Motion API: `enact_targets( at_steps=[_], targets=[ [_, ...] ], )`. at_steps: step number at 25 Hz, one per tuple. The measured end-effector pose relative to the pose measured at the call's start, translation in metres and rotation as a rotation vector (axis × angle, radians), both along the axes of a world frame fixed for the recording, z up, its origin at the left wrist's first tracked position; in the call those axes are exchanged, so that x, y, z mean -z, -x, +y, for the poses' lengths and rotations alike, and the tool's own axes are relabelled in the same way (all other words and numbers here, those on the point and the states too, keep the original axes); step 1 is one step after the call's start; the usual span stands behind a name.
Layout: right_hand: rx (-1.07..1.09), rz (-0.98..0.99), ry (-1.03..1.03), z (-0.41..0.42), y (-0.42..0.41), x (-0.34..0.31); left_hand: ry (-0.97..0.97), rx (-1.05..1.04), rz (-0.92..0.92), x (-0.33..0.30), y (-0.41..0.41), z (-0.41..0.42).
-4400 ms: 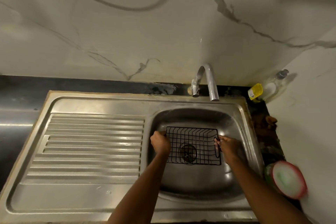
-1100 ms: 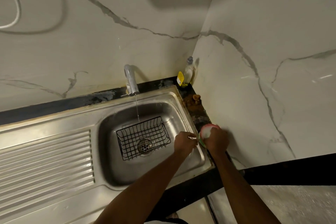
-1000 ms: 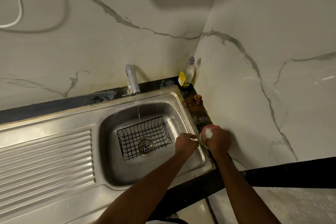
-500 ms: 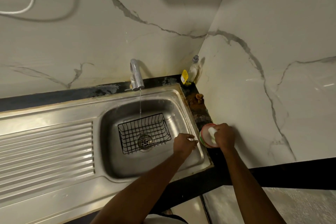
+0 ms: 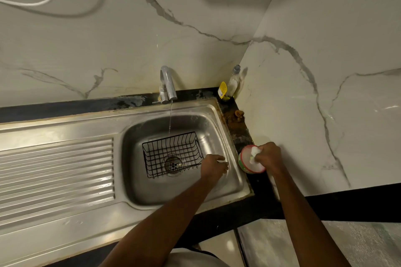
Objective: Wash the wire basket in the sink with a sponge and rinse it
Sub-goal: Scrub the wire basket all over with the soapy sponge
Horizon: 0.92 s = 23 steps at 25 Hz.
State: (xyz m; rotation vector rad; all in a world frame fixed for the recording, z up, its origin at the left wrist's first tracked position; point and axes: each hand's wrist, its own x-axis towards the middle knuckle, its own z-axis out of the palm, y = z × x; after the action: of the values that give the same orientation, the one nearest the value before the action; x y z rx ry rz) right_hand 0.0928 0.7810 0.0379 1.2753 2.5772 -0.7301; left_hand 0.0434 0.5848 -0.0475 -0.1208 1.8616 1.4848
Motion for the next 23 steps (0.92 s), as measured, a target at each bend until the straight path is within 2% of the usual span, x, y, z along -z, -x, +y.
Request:
enact_targets(
  at_steps=[4,10,13,16,18,20,23],
  targets=[
    [-0.067,0.057,-0.182,-0.008,-0.002,-0.002,-0.002,-0.033,-0.026,0.004,0.003,-0.008],
    [-0.035,0.12,-0.241,-0.015,-0.002,-0.006,0.013,-0.075,-0.035,0.01,0.001,-0.02],
    [-0.04,0.087,-0.186,-0.012,-0.002,-0.007,0.007,-0.081,-0.031,0.011,0.002,-0.026],
    [0.079,0.069,-0.032,-0.011,0.0,-0.012,0.002,-0.083,-0.018,0.009,0.005,-0.029],
    [0.07,0.051,-0.024,-0.01,0.001,-0.012,0.013,-0.089,-0.018,0.007,0.006,-0.032],
    [0.045,0.085,-0.081,-0.013,0.0,-0.014,0.023,-0.1,-0.031,0.008,0.007,-0.035],
    [0.118,0.189,-0.247,-0.021,-0.004,-0.013,0.039,-0.134,-0.055,0.01,0.011,-0.042]
  ],
)
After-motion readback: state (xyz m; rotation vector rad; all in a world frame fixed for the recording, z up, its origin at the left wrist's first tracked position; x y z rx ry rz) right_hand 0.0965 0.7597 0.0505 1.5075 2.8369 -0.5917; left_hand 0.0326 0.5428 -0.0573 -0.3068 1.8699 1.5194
